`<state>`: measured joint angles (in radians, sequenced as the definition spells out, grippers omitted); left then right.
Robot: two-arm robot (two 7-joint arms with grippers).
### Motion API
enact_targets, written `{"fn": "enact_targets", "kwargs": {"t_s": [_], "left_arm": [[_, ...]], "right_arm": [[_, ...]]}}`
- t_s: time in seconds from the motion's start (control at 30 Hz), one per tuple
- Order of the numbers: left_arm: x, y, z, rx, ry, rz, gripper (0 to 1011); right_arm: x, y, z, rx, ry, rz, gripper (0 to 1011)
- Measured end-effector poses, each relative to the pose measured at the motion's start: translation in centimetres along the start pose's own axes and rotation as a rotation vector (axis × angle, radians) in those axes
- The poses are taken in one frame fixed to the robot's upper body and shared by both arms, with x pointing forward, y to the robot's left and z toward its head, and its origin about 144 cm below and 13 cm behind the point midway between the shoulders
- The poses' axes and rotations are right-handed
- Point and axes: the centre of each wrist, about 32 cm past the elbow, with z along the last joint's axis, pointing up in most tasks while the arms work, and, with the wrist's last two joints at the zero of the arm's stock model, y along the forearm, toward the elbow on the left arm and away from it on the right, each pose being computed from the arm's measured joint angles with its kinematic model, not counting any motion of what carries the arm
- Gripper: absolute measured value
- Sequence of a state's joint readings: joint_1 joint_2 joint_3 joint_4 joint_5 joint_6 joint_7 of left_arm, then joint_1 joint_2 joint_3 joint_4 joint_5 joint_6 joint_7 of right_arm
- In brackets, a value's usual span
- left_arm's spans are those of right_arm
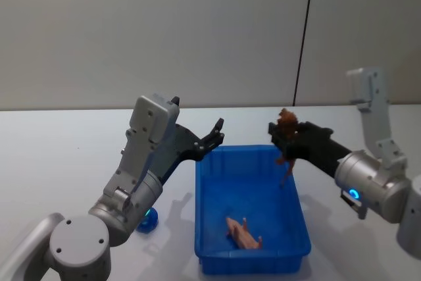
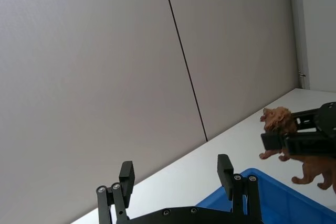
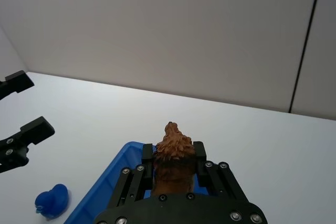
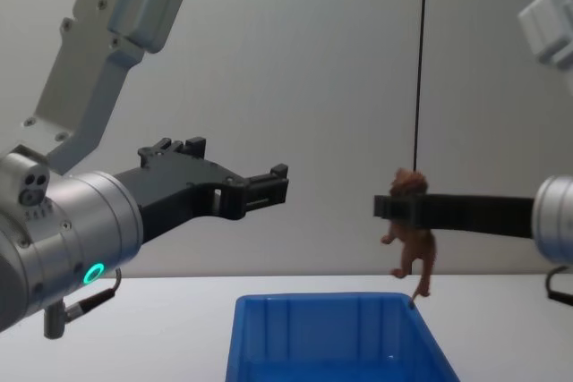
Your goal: Pick up the two dolls from the table and place them into the box.
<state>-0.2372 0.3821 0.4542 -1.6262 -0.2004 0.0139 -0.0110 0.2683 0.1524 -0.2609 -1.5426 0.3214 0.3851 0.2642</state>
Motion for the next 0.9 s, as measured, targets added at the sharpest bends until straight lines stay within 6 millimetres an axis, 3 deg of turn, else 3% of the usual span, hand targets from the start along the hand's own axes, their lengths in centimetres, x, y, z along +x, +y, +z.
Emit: {"fn": "enact_targets", "kwargs": {"t_s": [0.37, 0.9], "left_arm": [[0.0, 0.0, 0.0, 0.000, 0.000, 0.000, 1001], [0.0, 0.0, 0.0, 0.000, 0.000, 0.000, 1001]], "right_arm": [[-0.5, 1.6, -0.8, -0.054, 0.006, 0.043, 435], [-0.6, 2.6, -2.2, -0.113, -0.007, 0.055, 914]]}}
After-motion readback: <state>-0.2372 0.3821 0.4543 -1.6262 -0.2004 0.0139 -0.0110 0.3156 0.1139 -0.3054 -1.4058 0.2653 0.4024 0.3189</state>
